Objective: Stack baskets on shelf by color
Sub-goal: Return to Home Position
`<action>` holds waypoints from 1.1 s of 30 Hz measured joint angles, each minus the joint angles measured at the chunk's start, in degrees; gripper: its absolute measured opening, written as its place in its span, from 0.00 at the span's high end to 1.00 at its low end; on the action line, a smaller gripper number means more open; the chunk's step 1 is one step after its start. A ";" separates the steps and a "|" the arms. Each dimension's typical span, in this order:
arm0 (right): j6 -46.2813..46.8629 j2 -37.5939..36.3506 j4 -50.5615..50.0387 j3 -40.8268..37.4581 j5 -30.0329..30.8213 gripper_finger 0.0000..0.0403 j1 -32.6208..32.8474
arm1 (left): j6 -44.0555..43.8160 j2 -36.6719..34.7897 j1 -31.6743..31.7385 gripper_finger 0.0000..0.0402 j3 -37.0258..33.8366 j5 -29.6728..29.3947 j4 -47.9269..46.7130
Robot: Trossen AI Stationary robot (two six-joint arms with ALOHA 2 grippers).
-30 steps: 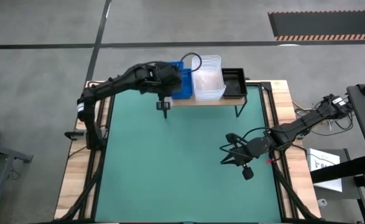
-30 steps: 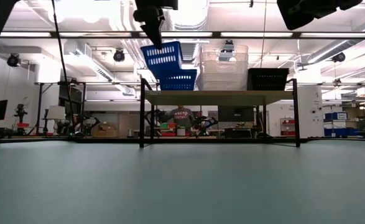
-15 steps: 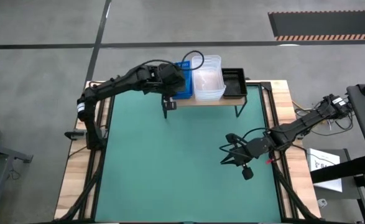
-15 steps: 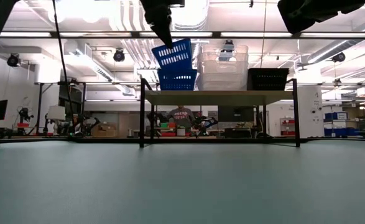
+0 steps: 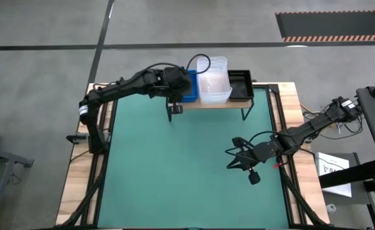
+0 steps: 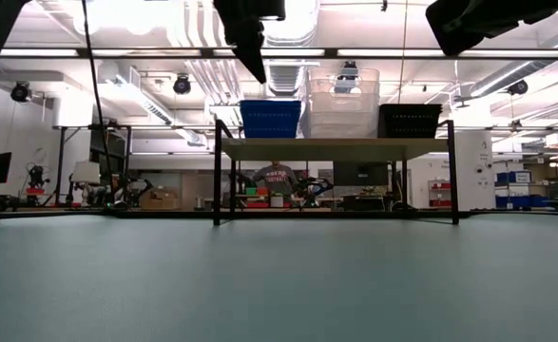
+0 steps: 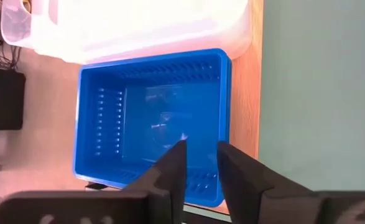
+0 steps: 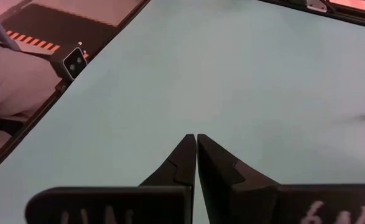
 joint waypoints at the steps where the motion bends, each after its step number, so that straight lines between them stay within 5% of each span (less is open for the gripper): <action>1: 0.22 0.00 0.02 0.00 0.00 0.98 0.00 | -0.08 0.00 0.00 0.81 -0.01 -0.05 -0.01; 7: -0.70 -0.02 2.37 -2.13 0.00 0.98 0.00 | -4.55 -1.35 -2.96 0.79 -0.32 5.14 0.55; 12: -5.92 -0.04 14.98 -9.23 -0.14 0.98 0.00 | -6.33 -4.76 -13.39 0.84 -7.16 6.79 7.18; 18: -14.37 -1.61 32.14 -18.58 -0.16 0.98 -1.49 | 1.56 -14.94 -31.14 0.92 -36.88 22.27 41.30; 22: -20.74 -2.92 44.40 -22.54 -0.08 0.98 -8.47 | 6.71 -21.67 -35.03 0.99 -60.70 22.99 80.47; 24: -22.04 -4.92 44.54 -22.93 -0.04 0.98 -13.08 | 5.23 -26.65 -33.24 0.99 -68.42 21.79 91.50; 33: -20.97 -21.20 34.46 -25.75 -4.77 0.98 -19.64 | -5.94 -56.58 -25.64 1.00 -89.09 20.23 88.36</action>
